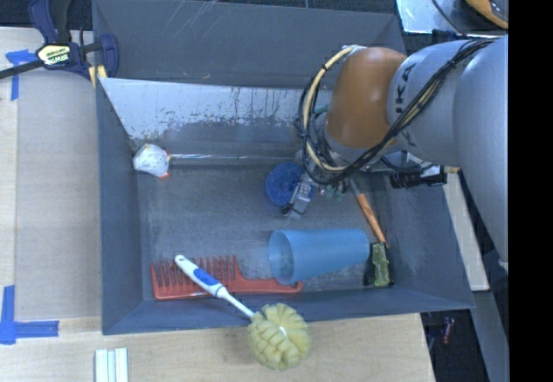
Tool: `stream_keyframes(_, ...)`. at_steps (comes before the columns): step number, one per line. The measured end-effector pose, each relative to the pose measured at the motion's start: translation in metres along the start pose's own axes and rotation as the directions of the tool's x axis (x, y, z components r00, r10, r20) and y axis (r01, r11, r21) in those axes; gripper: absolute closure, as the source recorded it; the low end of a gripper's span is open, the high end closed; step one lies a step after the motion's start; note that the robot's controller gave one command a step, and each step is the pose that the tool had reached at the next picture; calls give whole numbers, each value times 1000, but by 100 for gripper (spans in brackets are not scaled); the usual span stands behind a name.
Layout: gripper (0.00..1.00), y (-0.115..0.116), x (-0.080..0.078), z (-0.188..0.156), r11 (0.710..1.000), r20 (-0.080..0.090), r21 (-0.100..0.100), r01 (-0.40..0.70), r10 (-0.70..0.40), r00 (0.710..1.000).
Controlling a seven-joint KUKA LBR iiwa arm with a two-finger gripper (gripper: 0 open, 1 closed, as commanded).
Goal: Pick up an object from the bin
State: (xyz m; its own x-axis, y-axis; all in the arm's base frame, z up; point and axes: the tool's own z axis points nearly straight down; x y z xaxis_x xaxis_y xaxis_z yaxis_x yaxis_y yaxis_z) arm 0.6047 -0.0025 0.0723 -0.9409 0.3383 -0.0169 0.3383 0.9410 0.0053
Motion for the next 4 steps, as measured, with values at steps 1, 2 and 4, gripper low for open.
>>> stream_keyframes(1,100,8,8,0,1000,-9,2,7,-7,1000)
stream_keyframes(2,100,8,8,-1,1000,-9,2,7,-7,1000)
stream_keyframes(4,100,8,7,-29,1000,-6,1,8,-8,1000)
